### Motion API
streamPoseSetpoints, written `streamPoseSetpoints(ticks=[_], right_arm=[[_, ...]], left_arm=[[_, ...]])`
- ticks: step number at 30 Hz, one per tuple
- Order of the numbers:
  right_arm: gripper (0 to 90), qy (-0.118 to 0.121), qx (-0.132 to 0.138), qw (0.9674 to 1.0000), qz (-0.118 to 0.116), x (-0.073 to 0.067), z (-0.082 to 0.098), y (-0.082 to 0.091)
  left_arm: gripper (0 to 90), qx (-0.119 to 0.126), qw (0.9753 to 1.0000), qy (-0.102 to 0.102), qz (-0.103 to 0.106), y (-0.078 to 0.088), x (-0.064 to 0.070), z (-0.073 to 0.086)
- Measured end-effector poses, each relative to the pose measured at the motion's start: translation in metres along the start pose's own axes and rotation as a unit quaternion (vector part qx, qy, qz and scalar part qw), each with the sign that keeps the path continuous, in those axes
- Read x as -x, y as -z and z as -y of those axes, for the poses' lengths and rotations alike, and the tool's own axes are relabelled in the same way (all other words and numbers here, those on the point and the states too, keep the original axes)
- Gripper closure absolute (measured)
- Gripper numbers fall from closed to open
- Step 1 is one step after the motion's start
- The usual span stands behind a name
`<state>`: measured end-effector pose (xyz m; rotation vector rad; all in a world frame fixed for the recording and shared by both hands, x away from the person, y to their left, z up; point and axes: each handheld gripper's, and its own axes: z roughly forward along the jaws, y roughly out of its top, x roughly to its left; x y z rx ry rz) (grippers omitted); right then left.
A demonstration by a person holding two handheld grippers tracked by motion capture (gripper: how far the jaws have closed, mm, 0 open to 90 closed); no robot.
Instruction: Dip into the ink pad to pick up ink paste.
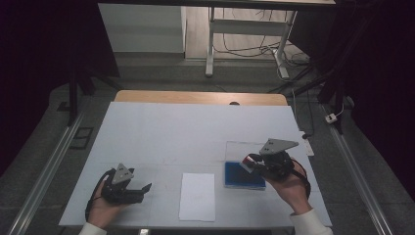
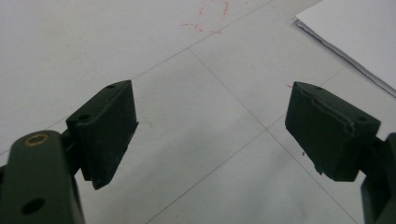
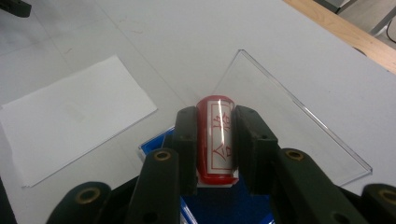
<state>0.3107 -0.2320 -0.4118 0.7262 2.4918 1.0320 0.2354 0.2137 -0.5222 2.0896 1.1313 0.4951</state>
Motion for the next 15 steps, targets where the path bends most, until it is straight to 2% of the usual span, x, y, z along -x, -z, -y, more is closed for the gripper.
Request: streamPoseSetpoints(ticks=[7,15], right_arm=[[70.6,0.002,-0.005,1.0000,0.003,0.000,0.001,-0.004],[70.6,-0.001,-0.030,0.9995,-0.001,0.003,0.006,-0.016]], left_arm=[[17.0,-0.001,1.0000,0.000,0.000,0.000,0.000,0.000],[17.0,-0.002,1.0000,-0.001,0.001,0.000,0.000,0.000]])
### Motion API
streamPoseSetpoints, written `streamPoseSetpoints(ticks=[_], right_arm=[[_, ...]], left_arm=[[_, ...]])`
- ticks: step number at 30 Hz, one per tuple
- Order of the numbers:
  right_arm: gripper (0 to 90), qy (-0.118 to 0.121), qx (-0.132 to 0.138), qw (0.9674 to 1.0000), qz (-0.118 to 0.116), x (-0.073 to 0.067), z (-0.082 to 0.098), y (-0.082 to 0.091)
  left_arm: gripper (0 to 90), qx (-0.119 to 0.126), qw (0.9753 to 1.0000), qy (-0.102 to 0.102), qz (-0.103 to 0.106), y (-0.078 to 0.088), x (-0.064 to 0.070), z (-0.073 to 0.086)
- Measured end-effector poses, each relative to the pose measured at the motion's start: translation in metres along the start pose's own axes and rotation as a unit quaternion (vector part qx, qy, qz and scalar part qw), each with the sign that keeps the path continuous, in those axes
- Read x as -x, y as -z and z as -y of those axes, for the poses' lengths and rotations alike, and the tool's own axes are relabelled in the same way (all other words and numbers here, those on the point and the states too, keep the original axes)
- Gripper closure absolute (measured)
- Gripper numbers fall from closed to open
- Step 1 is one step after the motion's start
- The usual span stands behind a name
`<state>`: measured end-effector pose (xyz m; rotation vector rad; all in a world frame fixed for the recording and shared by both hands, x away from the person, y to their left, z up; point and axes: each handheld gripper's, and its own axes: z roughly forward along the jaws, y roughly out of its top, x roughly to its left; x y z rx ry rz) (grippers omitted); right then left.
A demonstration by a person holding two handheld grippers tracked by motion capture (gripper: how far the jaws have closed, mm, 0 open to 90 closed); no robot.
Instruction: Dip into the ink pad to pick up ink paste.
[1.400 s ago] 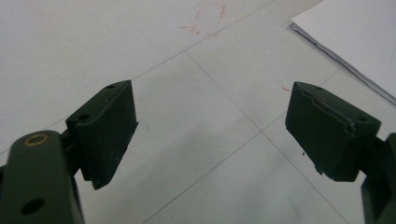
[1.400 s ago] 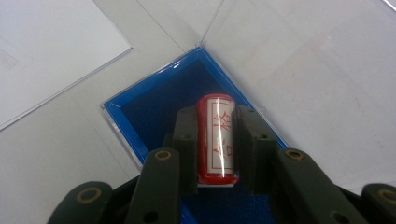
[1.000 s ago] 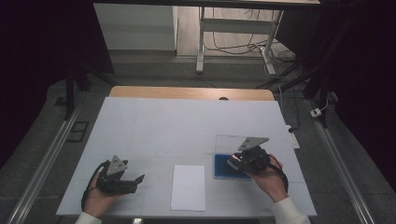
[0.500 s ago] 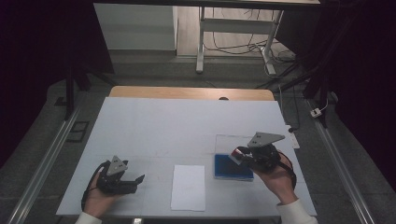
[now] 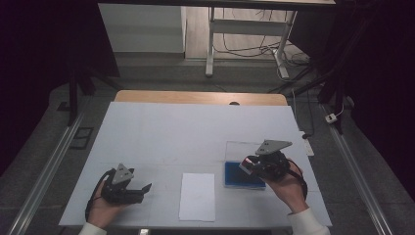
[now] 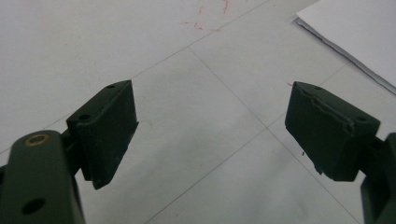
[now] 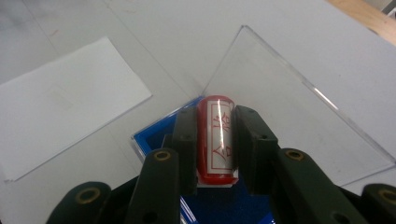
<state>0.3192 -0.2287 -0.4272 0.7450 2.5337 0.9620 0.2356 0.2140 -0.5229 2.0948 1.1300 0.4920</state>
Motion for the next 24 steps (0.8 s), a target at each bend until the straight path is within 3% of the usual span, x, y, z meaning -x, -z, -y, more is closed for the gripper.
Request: streamPoseSetpoints(ticks=[15,24], right_arm=[[70.6,-0.007,-0.046,0.9988,-0.013,0.003,0.008,-0.024],[70.6,-0.004,-0.069,0.9976,-0.007,0.005,0.013,-0.036]], left_arm=[[17.0,-0.004,1.0000,-0.002,0.001,-0.001,0.000,0.000],[17.1,-0.005,1.0000,-0.003,0.001,-0.001,0.000,0.000]])
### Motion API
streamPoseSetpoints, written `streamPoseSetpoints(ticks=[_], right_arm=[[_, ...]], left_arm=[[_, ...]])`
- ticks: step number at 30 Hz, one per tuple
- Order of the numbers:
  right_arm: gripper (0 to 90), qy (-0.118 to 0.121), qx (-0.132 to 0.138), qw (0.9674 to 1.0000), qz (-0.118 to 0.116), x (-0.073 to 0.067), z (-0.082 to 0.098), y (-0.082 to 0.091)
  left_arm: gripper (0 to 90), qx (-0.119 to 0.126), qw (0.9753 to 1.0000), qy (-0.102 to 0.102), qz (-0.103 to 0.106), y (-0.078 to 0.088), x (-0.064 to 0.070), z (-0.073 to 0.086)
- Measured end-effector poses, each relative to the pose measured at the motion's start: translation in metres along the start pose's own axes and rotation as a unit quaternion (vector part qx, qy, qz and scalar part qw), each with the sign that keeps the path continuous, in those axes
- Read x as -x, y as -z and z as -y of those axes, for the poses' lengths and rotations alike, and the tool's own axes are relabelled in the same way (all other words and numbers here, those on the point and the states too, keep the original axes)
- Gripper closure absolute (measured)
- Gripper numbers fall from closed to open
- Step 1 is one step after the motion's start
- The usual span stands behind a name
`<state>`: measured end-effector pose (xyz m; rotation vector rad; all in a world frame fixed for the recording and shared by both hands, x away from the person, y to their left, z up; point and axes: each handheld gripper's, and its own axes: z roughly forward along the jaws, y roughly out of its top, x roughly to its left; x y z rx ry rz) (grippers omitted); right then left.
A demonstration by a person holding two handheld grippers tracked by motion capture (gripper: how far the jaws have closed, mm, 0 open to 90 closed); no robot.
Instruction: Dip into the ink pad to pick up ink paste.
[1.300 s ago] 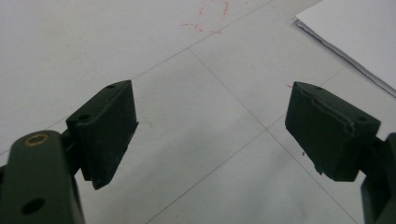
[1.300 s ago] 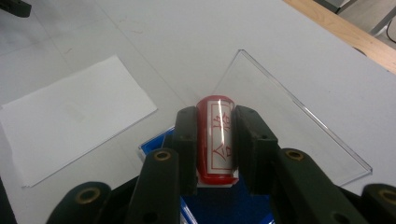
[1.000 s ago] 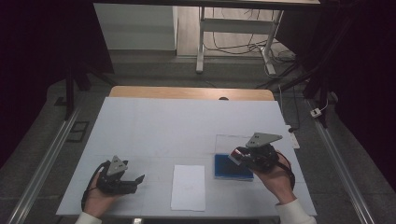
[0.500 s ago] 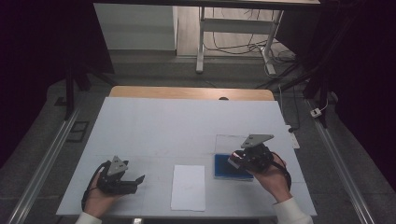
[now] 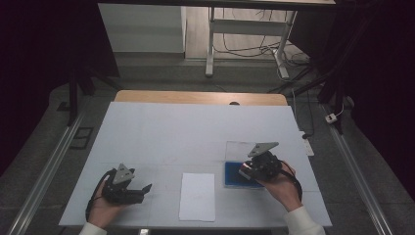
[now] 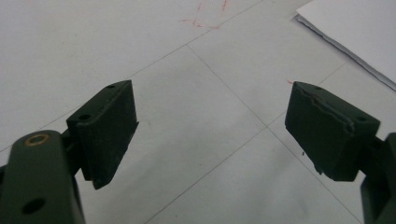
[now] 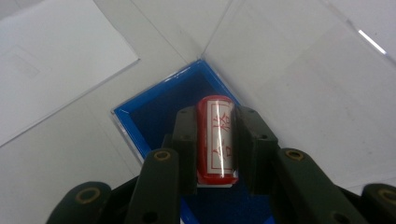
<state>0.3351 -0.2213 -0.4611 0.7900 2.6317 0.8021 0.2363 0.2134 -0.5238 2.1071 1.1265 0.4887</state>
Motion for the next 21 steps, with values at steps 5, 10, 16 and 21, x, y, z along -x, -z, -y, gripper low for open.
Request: streamPoseSetpoints(ticks=[5,10,16,21], right_arm=[[70.6,-0.001,-0.008,1.0000,0.002,0.0019,0.0021,-0.0040],[70.6,-0.010,-0.009,0.9999,-0.001,0.0031,0.0025,-0.0046],[70.7,-0.002,-0.021,0.9997,0.007,0.0000,-0.0004,-0.0055],[70.9,0.003,-0.037,0.9993,0.012,-0.0016,-0.0022,-0.0079]], left_arm=[[17.0,0.000,1.0000,0.000,0.000,0.0003,-0.0001,0.0001],[16.9,0.001,1.0000,-0.002,0.001,0.0000,0.0002,-0.0001],[16.9,0.001,1.0000,-0.001,0.000,0.0001,0.0011,-0.0003],[16.9,0.001,1.0000,-0.002,0.001,0.0003,0.0018,-0.0006]])
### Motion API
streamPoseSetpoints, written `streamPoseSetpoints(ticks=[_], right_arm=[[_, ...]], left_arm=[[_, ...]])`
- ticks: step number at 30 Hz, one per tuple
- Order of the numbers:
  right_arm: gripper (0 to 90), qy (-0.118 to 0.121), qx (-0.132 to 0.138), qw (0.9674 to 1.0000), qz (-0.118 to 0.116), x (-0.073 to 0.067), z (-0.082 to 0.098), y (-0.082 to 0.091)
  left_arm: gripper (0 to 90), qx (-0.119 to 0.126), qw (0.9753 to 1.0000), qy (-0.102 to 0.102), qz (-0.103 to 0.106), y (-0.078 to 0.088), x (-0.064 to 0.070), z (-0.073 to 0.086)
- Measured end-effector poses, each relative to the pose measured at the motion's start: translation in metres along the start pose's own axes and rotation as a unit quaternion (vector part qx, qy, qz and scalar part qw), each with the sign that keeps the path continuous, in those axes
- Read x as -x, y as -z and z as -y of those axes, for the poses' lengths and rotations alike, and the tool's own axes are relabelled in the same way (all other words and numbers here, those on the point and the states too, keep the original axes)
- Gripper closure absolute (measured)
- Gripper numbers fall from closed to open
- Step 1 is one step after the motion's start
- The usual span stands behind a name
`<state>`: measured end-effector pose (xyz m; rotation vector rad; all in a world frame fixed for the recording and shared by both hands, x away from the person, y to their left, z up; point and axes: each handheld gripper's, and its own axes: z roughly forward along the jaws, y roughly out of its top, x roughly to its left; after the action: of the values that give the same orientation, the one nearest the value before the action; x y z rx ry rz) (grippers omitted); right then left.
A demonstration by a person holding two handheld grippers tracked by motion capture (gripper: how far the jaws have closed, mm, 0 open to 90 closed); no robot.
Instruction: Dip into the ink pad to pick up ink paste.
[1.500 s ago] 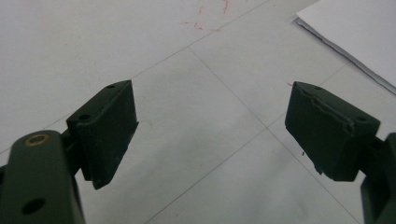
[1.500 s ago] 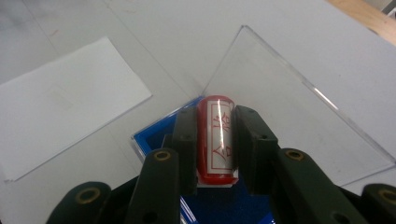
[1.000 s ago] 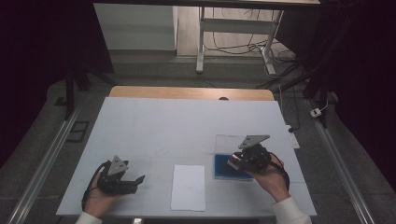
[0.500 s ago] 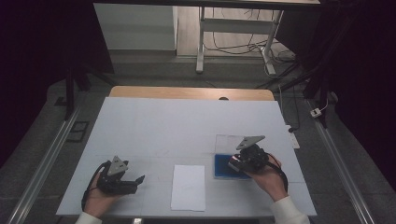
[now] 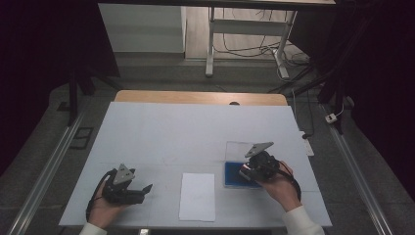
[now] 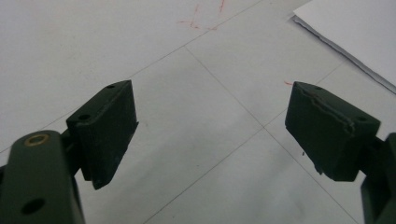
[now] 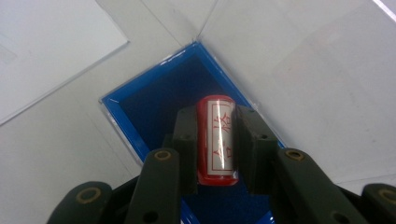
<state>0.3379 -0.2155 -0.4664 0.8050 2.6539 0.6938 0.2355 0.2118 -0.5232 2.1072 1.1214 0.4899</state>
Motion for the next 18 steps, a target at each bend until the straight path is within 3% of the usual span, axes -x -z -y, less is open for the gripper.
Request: streamPoseSetpoints(ticks=[18], right_arm=[[71.1,0.003,0.003,1.0000,0.009,-0.0031,0.0027,-0.0029]], left_arm=[[17.0,0.002,1.0000,-0.001,-0.001,0.0010,0.0012,-0.0002]])
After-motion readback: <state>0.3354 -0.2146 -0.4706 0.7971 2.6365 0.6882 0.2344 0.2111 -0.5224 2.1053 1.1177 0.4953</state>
